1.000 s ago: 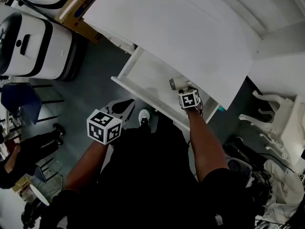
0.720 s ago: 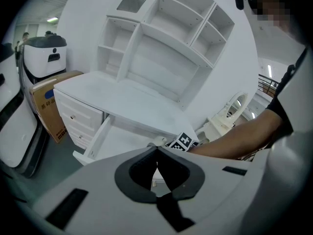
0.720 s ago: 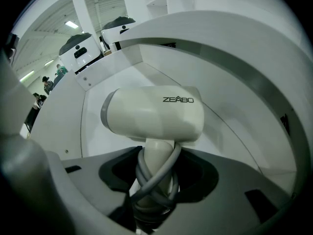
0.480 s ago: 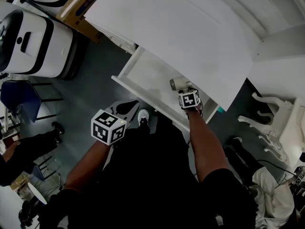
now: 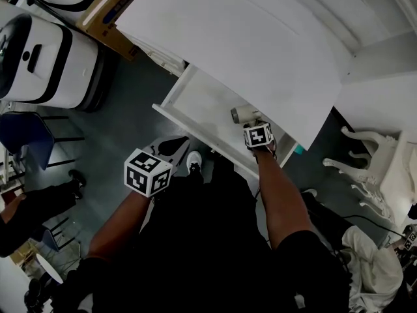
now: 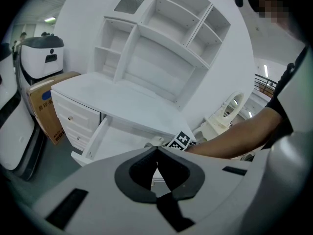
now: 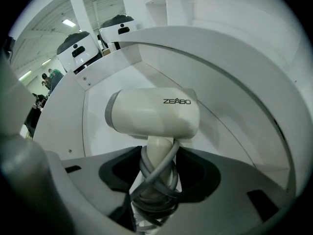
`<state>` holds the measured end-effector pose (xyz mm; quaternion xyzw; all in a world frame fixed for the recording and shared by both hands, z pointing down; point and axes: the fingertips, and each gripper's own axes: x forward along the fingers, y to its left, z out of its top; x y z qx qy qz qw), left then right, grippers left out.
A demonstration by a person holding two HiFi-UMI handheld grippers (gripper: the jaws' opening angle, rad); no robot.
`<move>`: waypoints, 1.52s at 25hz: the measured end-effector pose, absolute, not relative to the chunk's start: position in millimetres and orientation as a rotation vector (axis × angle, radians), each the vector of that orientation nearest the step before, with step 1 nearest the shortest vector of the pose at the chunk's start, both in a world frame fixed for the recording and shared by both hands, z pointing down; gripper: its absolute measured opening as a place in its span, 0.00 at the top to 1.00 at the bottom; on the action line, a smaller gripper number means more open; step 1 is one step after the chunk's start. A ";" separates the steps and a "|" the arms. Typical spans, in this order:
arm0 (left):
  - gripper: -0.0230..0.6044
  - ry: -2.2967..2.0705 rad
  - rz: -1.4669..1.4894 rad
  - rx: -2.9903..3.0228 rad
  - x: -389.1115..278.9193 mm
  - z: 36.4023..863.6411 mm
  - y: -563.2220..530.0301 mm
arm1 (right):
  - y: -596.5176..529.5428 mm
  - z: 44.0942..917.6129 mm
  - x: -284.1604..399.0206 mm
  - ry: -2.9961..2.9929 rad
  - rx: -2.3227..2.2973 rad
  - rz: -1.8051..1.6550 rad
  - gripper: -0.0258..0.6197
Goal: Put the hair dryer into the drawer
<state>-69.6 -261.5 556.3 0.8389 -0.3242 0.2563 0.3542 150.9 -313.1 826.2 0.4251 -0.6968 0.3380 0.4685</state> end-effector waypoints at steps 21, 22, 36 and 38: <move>0.96 -0.735 0.604 2.303 -70.0 537.7 -260.9 | -289.8 750.5 147.1 -1.788 1.237 0.830 0.63; 0.96 -0.735 0.598 2.305 -70.3 536.8 -260.8 | -287.0 741.1 139.9 -1.822 1.243 0.847 0.63; 0.96 -0.635 0.519 2.420 -70.7 503.2 -249.8 | -238.3 554.8 56.0 -2.318 1.450 1.045 0.85; 0.96 -0.618 0.520 2.437 -70.7 501.1 -247.7 | -233.1 535.3 56.6 -2.362 1.491 1.058 0.90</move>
